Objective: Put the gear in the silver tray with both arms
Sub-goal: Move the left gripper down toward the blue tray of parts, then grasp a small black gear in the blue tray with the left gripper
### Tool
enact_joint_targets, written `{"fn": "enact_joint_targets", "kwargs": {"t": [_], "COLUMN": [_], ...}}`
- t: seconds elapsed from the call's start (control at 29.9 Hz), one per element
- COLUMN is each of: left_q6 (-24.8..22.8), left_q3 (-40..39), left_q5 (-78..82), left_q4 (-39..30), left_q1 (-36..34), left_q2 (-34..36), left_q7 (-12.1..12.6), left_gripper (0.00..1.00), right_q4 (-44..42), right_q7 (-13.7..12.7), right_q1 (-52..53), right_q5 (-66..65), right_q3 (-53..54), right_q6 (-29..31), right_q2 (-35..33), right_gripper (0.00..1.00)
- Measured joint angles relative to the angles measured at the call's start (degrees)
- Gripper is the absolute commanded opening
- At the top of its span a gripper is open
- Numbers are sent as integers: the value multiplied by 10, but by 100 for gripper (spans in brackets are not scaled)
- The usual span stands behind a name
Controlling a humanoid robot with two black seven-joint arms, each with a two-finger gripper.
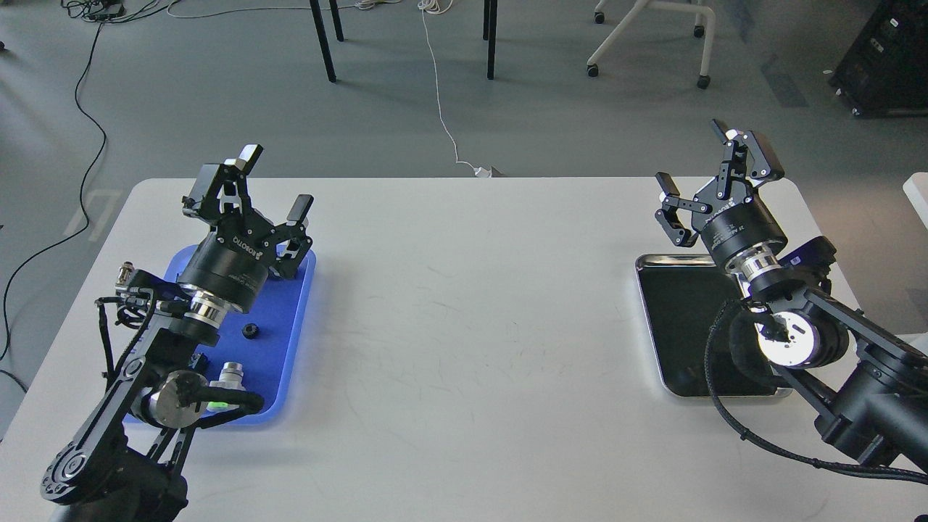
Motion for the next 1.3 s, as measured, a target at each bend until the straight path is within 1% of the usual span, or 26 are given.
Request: {"fn": "enact_joint_targets", "kwargs": {"t": [0.2, 0.5, 0.74, 0.8, 0.87, 0.9, 1.0, 1.04, 1.07, 1.1, 1.17, 1.3], "left_q6": [4, 42, 50, 51, 50, 48, 24, 11, -1, -14, -27, -31], "left_q3": [1, 8, 11, 11, 11, 11, 16, 23, 32, 43, 58, 89], "left_q5": [-1, -33, -116, -120, -117, -110, -57, -27, 4, 41, 111, 288], "left_q4": [-7, -7, 12, 16, 16, 14, 11, 10, 10, 9, 5, -8], "left_q1": [0, -2, -6, -6, -2, 2, 9, 9, 10, 10, 10, 7], "left_q2": [2, 9, 49, 62, 79, 89, 130, 150, 167, 186, 217, 282], "left_q7": [3, 5, 8, 5, -9, -25, -96, -115, -125, -133, -138, -140], "left_gripper": [98, 98, 98, 98, 98, 98, 98, 98, 98, 98, 98, 98], "right_q4": [1, -2, -3, -3, -3, -3, -1, 0, 0, 0, 0, 0], "right_q7": [0, 0, 0, 0, 0, 0, 0, 0, 0, 0, 0, 0], "right_q1": [5, 13, 27, 29, 30, 30, 30, 30, 29, 29, 28, 28], "right_q5": [0, -1, -2, -2, -2, -2, -2, -2, -2, -2, -2, -2], "right_q3": [0, -1, -24, -29, -31, -32, -33, -33, -33, -33, -34, -45], "right_q6": [0, 1, 4, 5, 5, 5, 6, 6, 6, 6, 6, 6], "right_q2": [8, 11, 10, 8, 7, 7, 8, 8, 8, 8, 8, 7], "right_gripper": [99, 99, 99, 99, 99, 99, 99, 99, 99, 99, 99, 99]}}
